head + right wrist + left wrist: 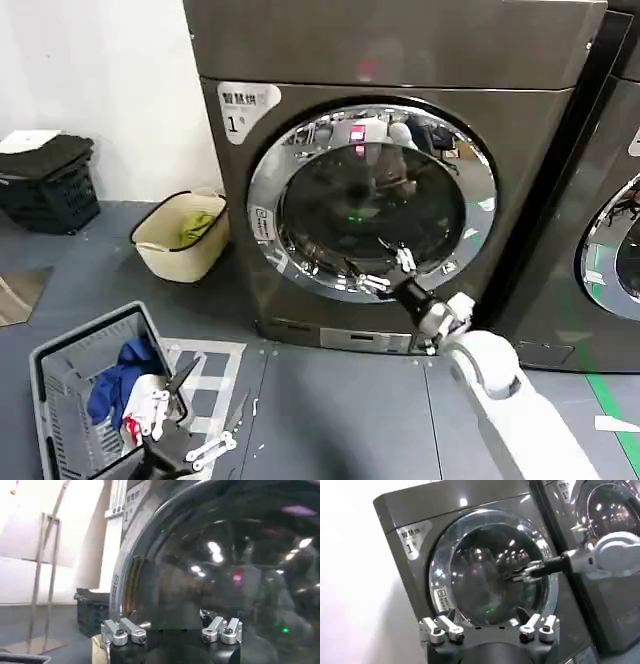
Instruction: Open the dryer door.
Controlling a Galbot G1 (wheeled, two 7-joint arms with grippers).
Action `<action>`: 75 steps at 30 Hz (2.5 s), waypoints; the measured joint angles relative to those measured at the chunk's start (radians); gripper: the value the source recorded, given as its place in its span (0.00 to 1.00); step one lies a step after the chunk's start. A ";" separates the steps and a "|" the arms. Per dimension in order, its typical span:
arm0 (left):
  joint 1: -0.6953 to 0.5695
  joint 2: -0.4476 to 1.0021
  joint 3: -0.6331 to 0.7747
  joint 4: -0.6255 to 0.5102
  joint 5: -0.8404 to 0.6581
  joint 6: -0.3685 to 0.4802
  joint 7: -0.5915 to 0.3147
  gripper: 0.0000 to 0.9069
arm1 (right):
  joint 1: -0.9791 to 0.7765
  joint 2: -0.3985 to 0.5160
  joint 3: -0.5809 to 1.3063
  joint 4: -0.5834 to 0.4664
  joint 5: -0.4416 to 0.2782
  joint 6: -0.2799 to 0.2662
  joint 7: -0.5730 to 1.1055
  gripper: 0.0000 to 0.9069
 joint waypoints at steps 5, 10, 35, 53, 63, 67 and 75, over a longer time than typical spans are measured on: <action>0.001 -0.002 -0.004 -0.002 0.000 0.000 0.004 1.00 | 0.058 0.017 -0.048 -0.043 0.003 0.004 -0.005 1.00; 0.003 -0.005 -0.007 -0.005 0.000 0.000 0.008 1.00 | 0.112 0.036 -0.086 -0.081 0.005 0.005 -0.024 1.00; 0.015 -0.017 -0.019 -0.020 -0.002 -0.001 0.013 1.00 | 0.281 0.141 -0.227 -0.264 0.010 0.022 -0.086 1.00; 0.015 -0.018 -0.034 -0.024 -0.008 -0.001 0.014 1.00 | 0.358 0.179 -0.287 -0.366 0.011 0.041 -0.151 1.00; 0.017 -0.020 -0.042 -0.031 -0.014 -0.001 0.014 1.00 | 0.384 0.182 -0.311 -0.391 0.017 0.060 -0.210 1.00; 0.016 -0.020 -0.047 -0.033 -0.016 -0.001 0.014 1.00 | 0.382 0.176 -0.314 -0.383 0.032 0.068 -0.235 1.00; 0.002 -0.015 -0.069 -0.021 -0.036 0.004 0.013 1.00 | 0.356 0.139 -0.319 -0.332 0.085 0.077 -0.293 1.00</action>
